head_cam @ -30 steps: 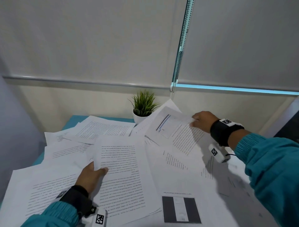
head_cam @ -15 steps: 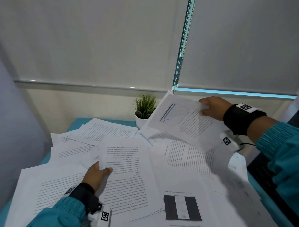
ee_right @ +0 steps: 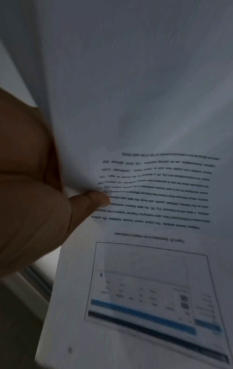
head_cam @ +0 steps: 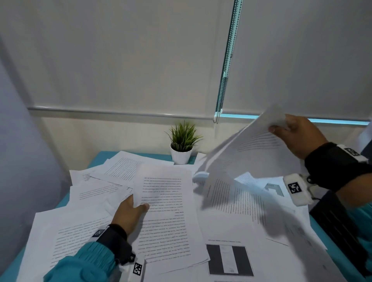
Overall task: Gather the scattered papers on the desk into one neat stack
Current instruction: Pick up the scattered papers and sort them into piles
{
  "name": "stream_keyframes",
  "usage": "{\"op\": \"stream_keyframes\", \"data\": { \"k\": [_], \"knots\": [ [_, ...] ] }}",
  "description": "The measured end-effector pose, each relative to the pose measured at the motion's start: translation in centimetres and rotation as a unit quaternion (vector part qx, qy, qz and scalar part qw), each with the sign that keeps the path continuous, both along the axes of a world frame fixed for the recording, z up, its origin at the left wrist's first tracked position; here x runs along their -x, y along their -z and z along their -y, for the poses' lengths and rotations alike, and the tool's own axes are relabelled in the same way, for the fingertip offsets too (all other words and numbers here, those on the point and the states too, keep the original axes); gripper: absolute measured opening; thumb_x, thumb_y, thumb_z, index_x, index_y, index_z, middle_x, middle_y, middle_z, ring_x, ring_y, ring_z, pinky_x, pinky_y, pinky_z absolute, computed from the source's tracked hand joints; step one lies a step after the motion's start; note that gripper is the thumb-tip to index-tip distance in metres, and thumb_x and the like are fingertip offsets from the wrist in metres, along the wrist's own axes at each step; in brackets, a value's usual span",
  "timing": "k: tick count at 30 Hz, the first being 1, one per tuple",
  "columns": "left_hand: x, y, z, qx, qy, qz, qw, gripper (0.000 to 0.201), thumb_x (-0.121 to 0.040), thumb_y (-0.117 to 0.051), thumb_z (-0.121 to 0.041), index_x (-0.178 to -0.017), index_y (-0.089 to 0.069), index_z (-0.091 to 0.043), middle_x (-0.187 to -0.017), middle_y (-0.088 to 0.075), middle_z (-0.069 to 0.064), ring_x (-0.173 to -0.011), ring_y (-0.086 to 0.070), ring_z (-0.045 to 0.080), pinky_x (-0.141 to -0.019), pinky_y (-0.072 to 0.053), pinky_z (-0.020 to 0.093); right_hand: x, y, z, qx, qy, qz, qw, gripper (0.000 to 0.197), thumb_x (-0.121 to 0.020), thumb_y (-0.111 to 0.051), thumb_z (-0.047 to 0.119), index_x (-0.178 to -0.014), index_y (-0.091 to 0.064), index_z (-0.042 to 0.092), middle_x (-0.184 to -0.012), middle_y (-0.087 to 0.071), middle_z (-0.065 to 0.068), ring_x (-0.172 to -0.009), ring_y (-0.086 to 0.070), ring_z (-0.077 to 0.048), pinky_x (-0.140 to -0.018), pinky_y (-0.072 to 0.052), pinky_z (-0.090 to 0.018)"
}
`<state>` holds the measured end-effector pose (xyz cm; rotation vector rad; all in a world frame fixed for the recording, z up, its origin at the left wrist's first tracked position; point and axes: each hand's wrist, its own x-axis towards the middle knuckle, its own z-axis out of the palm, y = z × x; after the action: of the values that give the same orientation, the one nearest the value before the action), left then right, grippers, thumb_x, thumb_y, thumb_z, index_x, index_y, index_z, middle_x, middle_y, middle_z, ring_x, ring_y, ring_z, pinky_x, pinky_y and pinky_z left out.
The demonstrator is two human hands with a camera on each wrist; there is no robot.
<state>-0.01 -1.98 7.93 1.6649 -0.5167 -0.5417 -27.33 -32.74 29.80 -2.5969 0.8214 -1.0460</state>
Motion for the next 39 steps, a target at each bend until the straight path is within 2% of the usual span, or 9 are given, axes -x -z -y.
{"op": "stream_keyframes", "data": {
  "k": [8, 11, 15, 19, 23, 27, 29, 34, 39],
  "knots": [
    [0.0, 0.6, 0.3, -0.015, 0.015, 0.027, 0.999, 0.022, -0.093, -0.062, -0.005, -0.107, -0.063, -0.021, -0.098, -0.069, -0.010, -0.090, -0.064, 0.005, -0.072, -0.051, 0.016, 0.3, 0.6, -1.1, -0.045, 0.002, 0.161, 0.986, 0.013, -0.090, -0.062, 0.014, -0.101, -0.068, 0.017, -0.098, -0.070, -0.005, -0.075, -0.057, 0.005, -0.070, -0.039, 0.000],
    [-0.7, 0.7, 0.3, -0.017, 0.010, 0.027, 0.999, 0.022, -0.092, -0.062, -0.004, -0.108, -0.065, -0.018, -0.099, -0.070, -0.008, -0.091, -0.065, 0.009, -0.068, -0.048, 0.015, -0.2, -3.0, -2.4, -0.018, -0.049, 0.150, 0.987, 0.013, -0.089, -0.064, 0.015, -0.099, -0.066, 0.023, -0.082, -0.070, 0.025, -0.073, -0.055, 0.024, -0.070, -0.038, 0.002],
    [-1.5, 0.9, 0.0, -0.021, -0.019, 0.036, 0.999, 0.019, -0.091, -0.062, -0.003, -0.107, -0.064, -0.013, -0.096, -0.069, -0.005, -0.090, -0.064, 0.015, -0.068, -0.046, 0.018, -0.4, -7.9, -5.0, 0.064, -0.078, 0.143, 0.985, 0.010, -0.087, -0.064, 0.023, -0.093, -0.067, 0.015, -0.081, -0.068, 0.023, -0.074, -0.055, 0.018, -0.069, -0.038, -0.002],
    [-2.1, 0.7, -0.5, -0.022, -0.043, 0.046, 0.998, 0.018, -0.091, -0.061, -0.001, -0.106, -0.063, -0.010, -0.092, -0.067, -0.003, -0.090, -0.062, 0.021, -0.068, -0.044, 0.019, -0.5, -11.0, -6.5, 0.047, -0.107, 0.173, 0.978, 0.003, -0.088, -0.065, 0.020, -0.091, -0.066, 0.022, -0.067, -0.056, 0.047, -0.063, -0.053, 0.024, -0.061, -0.037, 0.002],
    [-3.0, 0.7, -0.8, -0.020, -0.038, 0.025, 0.999, 0.027, -0.092, -0.060, 0.000, -0.118, -0.061, -0.006, -0.108, -0.065, 0.006, -0.102, -0.060, 0.025, -0.087, -0.043, 0.029, -0.7, -11.9, -4.7, -0.018, -0.107, 0.221, 0.969, 0.019, -0.086, -0.068, 0.018, -0.104, -0.067, 0.013, -0.078, -0.070, 0.029, -0.062, -0.057, 0.019, -0.062, -0.042, -0.001],
    [-2.2, 0.7, -0.9, 0.039, -0.003, -0.098, 0.994, 0.029, -0.093, -0.052, 0.009, -0.118, -0.060, -0.004, -0.111, -0.067, 0.007, -0.097, -0.063, 0.018, -0.080, -0.048, 0.022, -0.9, -8.9, -0.7, -0.132, -0.092, 0.243, 0.957, 0.033, -0.081, -0.068, 0.013, -0.114, -0.067, 0.012, -0.076, -0.071, 0.020, -0.072, -0.063, 0.002, -0.074, -0.051, -0.018],
    [-1.6, 0.8, -0.4, 0.063, 0.024, -0.163, 0.984, 0.034, -0.092, -0.049, 0.011, -0.122, -0.060, -0.001, -0.119, -0.068, 0.013, -0.109, -0.063, 0.028, -0.096, -0.048, 0.034, -1.2, -6.1, 0.8, -0.174, -0.085, 0.241, 0.951, 0.032, -0.081, -0.068, 0.011, -0.113, -0.067, 0.005, -0.076, -0.071, 0.018, -0.076, -0.062, -0.004, -0.078, -0.049, -0.023],
    [-0.6, 0.2, 0.6, 0.034, 0.081, -0.196, 0.977, 0.028, -0.089, -0.059, -0.005, -0.114, -0.071, -0.009, -0.112, -0.072, 0.018, -0.106, -0.066, 0.040, -0.097, -0.050, 0.055, -2.0, 1.6, 0.9, -0.326, -0.110, 0.256, 0.903, 0.036, -0.088, -0.048, -0.014, -0.120, -0.056, 0.002, -0.079, -0.073, 0.020, -0.078, -0.068, 0.003, -0.072, -0.050, -0.009],
    [0.7, 0.9, 1.1, 0.085, 0.050, -0.236, 0.967, 0.025, -0.104, -0.045, -0.024, -0.128, -0.052, -0.019, -0.129, -0.058, -0.007, -0.130, -0.045, 0.013, -0.116, -0.022, 0.031, -2.9, 9.1, 2.1, -0.362, -0.011, 0.235, 0.902, 0.032, -0.086, -0.060, -0.006, -0.118, -0.061, -0.002, -0.093, -0.072, -0.002, -0.097, -0.064, -0.024, -0.099, -0.047, -0.036]
  ]
}}
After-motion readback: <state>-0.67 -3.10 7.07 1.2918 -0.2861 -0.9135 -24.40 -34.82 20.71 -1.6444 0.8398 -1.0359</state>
